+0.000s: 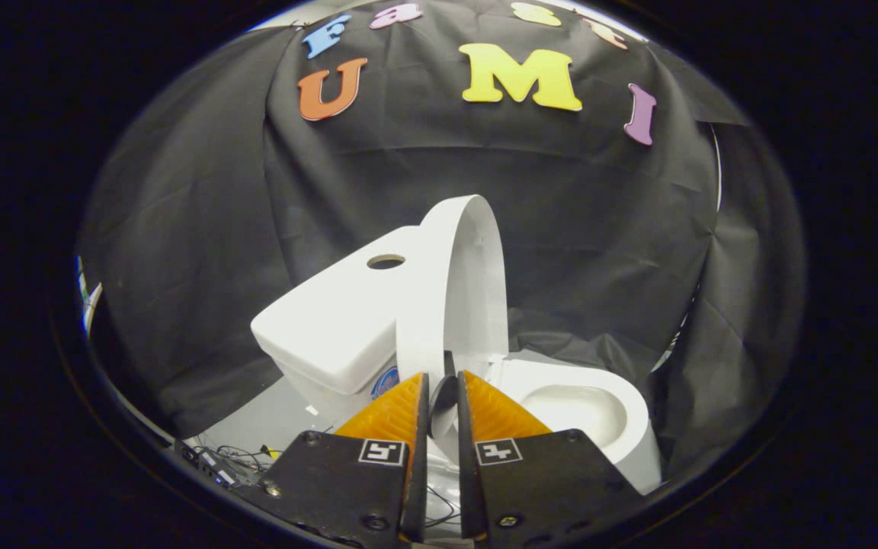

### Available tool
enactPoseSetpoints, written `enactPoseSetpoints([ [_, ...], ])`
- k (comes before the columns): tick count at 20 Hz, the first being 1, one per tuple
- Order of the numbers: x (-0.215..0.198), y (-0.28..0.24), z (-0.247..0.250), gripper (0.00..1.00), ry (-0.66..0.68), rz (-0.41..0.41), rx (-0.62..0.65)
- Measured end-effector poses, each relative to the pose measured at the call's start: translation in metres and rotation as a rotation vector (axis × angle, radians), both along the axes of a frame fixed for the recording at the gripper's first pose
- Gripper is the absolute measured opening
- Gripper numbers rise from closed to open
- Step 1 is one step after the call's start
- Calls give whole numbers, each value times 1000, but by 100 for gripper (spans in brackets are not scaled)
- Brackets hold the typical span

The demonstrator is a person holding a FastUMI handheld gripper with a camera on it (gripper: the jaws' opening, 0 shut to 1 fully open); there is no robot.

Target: Open the toilet lid.

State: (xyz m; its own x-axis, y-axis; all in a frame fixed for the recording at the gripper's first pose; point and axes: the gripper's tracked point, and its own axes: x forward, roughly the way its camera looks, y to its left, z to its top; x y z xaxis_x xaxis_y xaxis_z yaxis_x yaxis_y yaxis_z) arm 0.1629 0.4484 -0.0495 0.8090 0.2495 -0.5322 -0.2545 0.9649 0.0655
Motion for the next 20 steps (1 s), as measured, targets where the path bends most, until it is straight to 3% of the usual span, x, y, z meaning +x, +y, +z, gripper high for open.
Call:
enactPoseSetpoints([
  [7, -14, 4, 3, 20, 5, 84, 11],
  [12, -34, -9, 22, 21, 22, 138, 126],
  [14, -41, -26, 28, 35, 21, 132, 148],
  [15, -43, -36, 30, 47, 20, 125, 145],
  [20, -57, -102, 36, 69, -27, 92, 105],
])
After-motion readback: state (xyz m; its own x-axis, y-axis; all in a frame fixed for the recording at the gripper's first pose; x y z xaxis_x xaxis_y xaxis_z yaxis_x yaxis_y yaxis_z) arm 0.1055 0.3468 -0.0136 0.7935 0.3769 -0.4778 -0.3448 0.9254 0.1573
